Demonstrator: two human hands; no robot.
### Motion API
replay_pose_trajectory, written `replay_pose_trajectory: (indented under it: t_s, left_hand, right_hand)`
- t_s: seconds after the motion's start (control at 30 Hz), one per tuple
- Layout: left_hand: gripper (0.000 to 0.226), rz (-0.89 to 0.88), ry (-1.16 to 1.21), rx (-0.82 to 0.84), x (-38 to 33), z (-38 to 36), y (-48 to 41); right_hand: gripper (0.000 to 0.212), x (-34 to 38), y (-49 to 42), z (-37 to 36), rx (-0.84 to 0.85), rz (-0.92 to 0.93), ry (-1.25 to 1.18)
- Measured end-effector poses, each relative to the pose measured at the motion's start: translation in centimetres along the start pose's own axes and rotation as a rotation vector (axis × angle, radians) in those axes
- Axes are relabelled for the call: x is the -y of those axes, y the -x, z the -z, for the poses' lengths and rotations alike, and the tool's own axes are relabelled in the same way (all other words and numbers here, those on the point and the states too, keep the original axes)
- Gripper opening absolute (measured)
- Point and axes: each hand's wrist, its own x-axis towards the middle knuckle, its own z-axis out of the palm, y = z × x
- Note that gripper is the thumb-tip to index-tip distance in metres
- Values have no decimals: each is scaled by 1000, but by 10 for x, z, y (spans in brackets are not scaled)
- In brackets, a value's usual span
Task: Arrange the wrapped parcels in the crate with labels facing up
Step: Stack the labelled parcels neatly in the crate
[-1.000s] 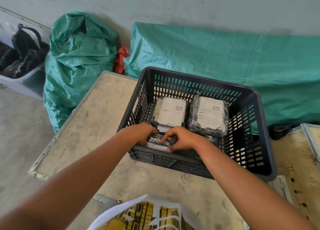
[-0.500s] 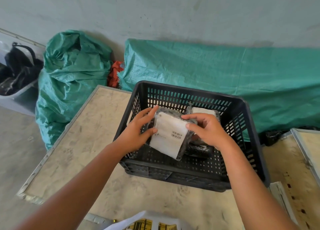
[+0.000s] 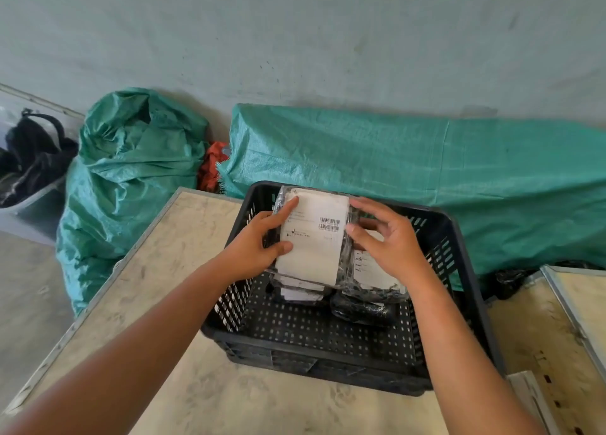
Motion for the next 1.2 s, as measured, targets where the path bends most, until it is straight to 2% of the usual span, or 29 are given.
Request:
replay_pose_trajectory:
  t_s: [0.17,0.3,0.43,0.57,0.77,0.97,1.07,1.2]
  left_hand:
    - [81,60,134,-14,14,-9,-28]
    - [81,116,15,6,31,-30,-45]
    - [80,189,7,-28,54,-57,-50]
    - [74,272,-68,-48,70,-71,-47]
    - [64,228,-207,33,84,-76,-47]
    - [80,218,-413,241,89,-82,-47]
    - [80,162,-592,259,86,-84,-50]
    - [85,139,-608,287,83,-81,-52]
  right_hand:
    - [77,-23,5,-19,57,-135,211]
    - [111,-41,-8,-37,161,-274,352]
    - [125,-66,-16,-51,231,-375,424]
    - [123,-84,-15,-59,218,-372,461]
    - [109,-101,-17,-68,283,-381,722]
    - [101,-111,-11,-68,336,-342,846]
    - [99,-112,-10,-69,341,-333,974]
    - [96,-114,-7,-67,354,-323,1037]
